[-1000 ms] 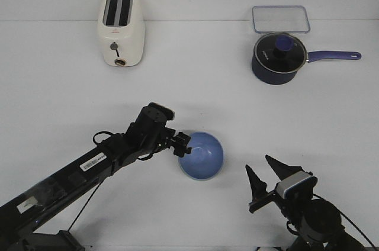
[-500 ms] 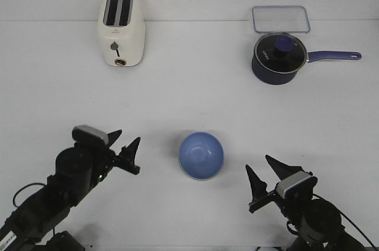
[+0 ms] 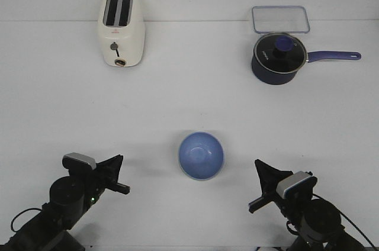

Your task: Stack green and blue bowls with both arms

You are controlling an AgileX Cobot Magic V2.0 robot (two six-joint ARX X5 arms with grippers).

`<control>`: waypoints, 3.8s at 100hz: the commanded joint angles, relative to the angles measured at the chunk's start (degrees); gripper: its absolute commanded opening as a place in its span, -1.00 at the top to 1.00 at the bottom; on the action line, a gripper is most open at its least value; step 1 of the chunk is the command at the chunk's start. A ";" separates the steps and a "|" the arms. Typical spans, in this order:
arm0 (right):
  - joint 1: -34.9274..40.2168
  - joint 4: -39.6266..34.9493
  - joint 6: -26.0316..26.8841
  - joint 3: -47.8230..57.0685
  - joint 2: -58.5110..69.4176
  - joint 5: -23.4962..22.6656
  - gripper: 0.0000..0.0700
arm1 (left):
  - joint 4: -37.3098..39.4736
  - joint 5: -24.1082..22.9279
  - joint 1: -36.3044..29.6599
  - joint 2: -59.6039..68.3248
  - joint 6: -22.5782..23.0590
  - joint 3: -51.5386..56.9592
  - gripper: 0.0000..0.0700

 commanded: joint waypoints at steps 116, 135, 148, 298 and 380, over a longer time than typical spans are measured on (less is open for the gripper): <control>0.48 1.05 0.63 0.35 0.13 0.00 0.97 | 18.78 5.16 35.91 -27.89 21.66 -29.40 0.96; 0.48 1.05 0.63 0.35 0.13 0.00 0.97 | 18.69 5.25 36.54 -28.70 21.55 -31.10 0.96; 0.48 1.05 0.63 0.35 0.13 0.00 0.97 | 18.69 5.22 36.50 -28.70 21.57 -31.10 0.96; -47.06 17.46 -14.03 -27.21 -16.22 -10.99 0.97 | 18.58 5.22 36.52 -28.70 21.57 -31.08 0.96; -47.06 17.57 -12.48 -27.19 -16.22 -10.58 0.97 | 18.58 5.22 36.52 -28.68 21.57 -31.08 0.96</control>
